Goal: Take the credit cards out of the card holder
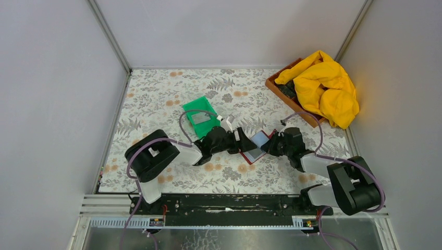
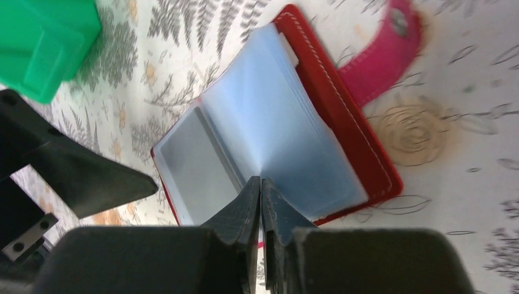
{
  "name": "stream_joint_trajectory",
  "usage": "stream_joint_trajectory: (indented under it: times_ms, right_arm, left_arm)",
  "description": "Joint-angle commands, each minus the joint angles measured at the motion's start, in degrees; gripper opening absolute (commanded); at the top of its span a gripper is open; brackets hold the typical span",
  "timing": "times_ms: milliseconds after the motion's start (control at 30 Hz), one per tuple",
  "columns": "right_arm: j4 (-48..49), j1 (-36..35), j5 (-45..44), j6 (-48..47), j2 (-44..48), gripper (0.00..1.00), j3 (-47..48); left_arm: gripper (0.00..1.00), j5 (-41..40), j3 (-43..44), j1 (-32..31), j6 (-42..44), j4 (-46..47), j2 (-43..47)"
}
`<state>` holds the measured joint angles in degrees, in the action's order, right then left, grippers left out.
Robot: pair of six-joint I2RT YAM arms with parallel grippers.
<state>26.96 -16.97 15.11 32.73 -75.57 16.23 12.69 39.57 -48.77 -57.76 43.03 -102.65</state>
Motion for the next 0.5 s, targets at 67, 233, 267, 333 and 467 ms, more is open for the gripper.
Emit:
stream_joint_trajectory:
  times_ms: [67,233,267,333,467]
  right_arm:
    - [-5.56,-3.38,1.96,-3.11,2.99,0.11,0.16]
    - [-5.5,-4.54,3.35,-2.22,4.12,0.12,-1.38]
    - [-5.51,-4.75,3.67,-1.97,4.26,0.12,-1.57]
    - [-5.47,-5.25,4.14,-1.55,4.8,0.12,-1.85]
    - [-5.34,-6.67,4.88,-0.83,5.27,0.13,-1.62]
  left_arm:
    - [0.85,-2.48,-3.95,-0.25,-1.43,4.91,1.93]
    - [0.85,-3.31,-7.07,-0.27,-2.4,6.18,3.17]
    - [0.85,-3.54,-7.59,-0.31,-2.52,6.27,3.45]
    - [0.85,-4.12,-8.27,-0.27,-2.61,6.28,3.83]
    - [0.85,-4.75,-8.72,-0.26,-2.71,6.32,3.92]
